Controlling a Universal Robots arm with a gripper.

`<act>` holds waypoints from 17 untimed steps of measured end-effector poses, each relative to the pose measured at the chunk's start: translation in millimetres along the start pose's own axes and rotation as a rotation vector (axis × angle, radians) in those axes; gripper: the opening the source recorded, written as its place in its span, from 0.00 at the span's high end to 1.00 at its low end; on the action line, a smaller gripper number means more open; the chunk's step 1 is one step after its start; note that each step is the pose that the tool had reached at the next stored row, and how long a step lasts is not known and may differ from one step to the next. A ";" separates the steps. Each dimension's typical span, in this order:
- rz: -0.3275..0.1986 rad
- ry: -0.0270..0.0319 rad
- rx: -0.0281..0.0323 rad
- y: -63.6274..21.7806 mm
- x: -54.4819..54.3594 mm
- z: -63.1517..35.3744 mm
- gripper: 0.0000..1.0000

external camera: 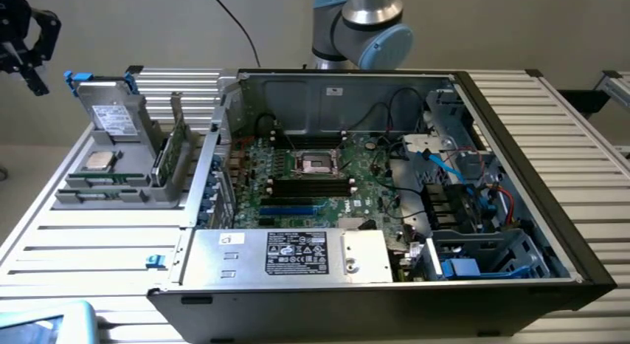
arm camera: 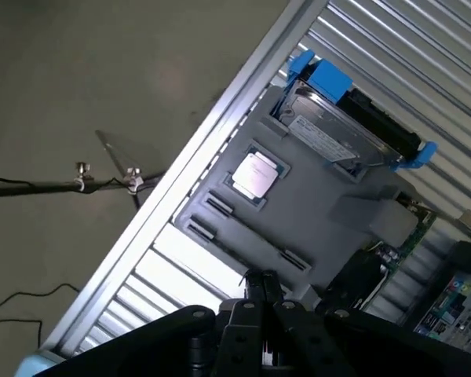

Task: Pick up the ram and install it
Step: 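Pick up the ram and move it above insertion slot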

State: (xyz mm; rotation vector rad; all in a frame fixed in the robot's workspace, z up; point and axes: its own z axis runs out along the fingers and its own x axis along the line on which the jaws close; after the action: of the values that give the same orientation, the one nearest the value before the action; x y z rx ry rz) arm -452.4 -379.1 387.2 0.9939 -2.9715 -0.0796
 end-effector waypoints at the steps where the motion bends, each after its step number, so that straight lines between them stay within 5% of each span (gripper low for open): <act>1: -0.018 0.0010 -0.0002 0.0 0.0 0.0 0.89; 17: -0.309 0.0156 -0.0028 -0.1 0.0 0.6 0.89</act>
State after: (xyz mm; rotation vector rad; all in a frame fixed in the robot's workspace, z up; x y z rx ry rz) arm -452.4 -379.1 386.6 1.4359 -2.7762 -0.0766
